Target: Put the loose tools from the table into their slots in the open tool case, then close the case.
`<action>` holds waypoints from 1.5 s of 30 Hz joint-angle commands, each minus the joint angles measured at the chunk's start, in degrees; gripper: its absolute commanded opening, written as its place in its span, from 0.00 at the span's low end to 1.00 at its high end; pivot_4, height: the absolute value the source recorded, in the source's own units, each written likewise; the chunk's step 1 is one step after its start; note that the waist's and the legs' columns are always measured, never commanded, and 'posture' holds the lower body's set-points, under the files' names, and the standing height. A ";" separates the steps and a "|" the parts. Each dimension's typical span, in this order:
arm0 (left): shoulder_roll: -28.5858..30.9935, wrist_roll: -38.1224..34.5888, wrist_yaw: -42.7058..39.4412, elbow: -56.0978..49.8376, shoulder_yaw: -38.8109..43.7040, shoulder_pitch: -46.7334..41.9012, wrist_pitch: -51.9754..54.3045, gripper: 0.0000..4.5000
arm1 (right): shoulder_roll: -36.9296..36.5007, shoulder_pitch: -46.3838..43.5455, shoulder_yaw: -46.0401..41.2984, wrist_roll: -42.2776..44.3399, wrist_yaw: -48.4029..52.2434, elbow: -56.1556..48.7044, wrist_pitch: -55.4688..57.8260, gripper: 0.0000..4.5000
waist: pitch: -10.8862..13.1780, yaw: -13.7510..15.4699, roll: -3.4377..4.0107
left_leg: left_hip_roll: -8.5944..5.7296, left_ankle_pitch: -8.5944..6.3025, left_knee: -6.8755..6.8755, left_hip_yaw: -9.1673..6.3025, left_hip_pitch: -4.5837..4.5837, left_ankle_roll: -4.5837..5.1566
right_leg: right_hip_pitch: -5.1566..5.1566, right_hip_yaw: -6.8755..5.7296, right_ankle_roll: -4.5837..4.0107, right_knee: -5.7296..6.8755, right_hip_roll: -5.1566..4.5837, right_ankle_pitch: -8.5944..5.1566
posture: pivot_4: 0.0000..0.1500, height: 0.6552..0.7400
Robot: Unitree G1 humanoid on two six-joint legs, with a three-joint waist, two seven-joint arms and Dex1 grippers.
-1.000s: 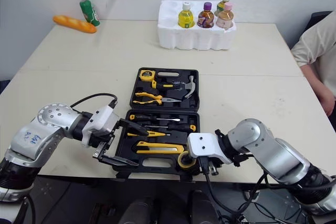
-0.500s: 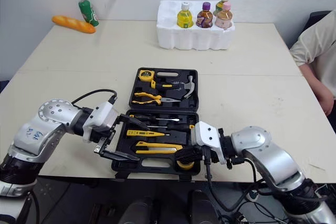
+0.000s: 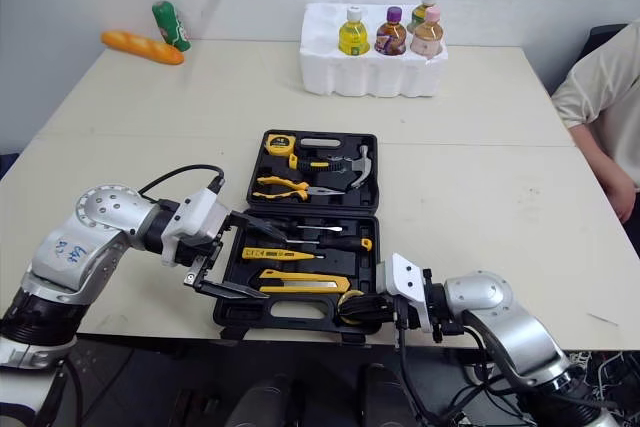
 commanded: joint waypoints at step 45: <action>-16.63 20.70 18.66 44.09 1.53 -14.39 -13.47 0.01 | 2.26 -24.69 -4.44 -11.59 -20.80 16.63 15.26 0.00 | 0.03 1.45 0.03 | -0.11 0.35 0.14 0.34 -0.94 -0.23 | -0.94 0.00 0.22 0.40 -0.03 0.13 | 1.00 0.96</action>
